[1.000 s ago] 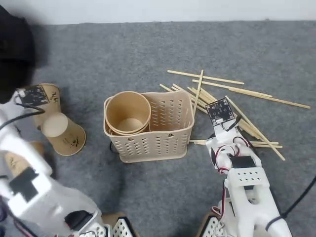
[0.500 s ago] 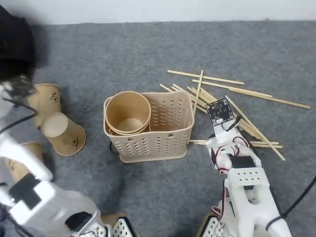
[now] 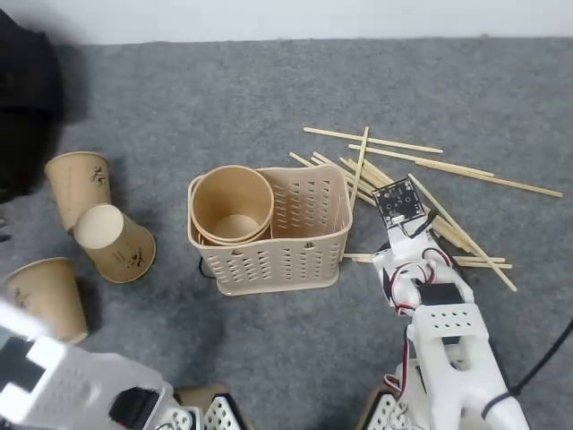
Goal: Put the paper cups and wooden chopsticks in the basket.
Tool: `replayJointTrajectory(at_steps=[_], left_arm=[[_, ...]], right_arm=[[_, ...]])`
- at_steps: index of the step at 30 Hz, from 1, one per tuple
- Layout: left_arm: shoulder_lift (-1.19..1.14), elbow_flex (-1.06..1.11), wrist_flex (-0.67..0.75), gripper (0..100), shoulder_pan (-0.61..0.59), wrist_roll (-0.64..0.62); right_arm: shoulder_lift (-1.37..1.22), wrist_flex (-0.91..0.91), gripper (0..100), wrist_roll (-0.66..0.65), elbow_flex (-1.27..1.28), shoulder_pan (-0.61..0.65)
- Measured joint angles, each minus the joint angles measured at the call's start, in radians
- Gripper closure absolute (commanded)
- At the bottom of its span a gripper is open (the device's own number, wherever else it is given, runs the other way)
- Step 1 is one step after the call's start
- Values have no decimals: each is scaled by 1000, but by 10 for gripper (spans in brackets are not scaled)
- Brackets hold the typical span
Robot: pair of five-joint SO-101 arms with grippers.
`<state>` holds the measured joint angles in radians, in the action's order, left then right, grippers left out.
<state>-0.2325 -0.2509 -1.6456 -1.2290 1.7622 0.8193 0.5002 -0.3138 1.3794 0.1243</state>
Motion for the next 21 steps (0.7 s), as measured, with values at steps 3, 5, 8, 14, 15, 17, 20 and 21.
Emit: replayJointTrajectory(at_steps=[3,5,8,14,15,17,20,21], left_arm=[[-68,15,51,941,-17,-54],[-120,21,60,941,-18,-89],[-203,23,60,941,-9,-127],[-365,23,57,942,71,-213],[-385,23,57,942,81,-224],[-425,23,55,942,106,-241],[-443,21,51,942,135,-285],[-443,21,51,942,143,-298]], right_arm=[[0,0,819,0,0,-2],[0,0,819,0,0,-2],[0,0,819,0,0,0],[0,0,819,0,0,0],[0,0,819,0,0,0],[0,0,819,0,0,0],[0,0,819,0,0,0],[0,0,819,0,0,0]])
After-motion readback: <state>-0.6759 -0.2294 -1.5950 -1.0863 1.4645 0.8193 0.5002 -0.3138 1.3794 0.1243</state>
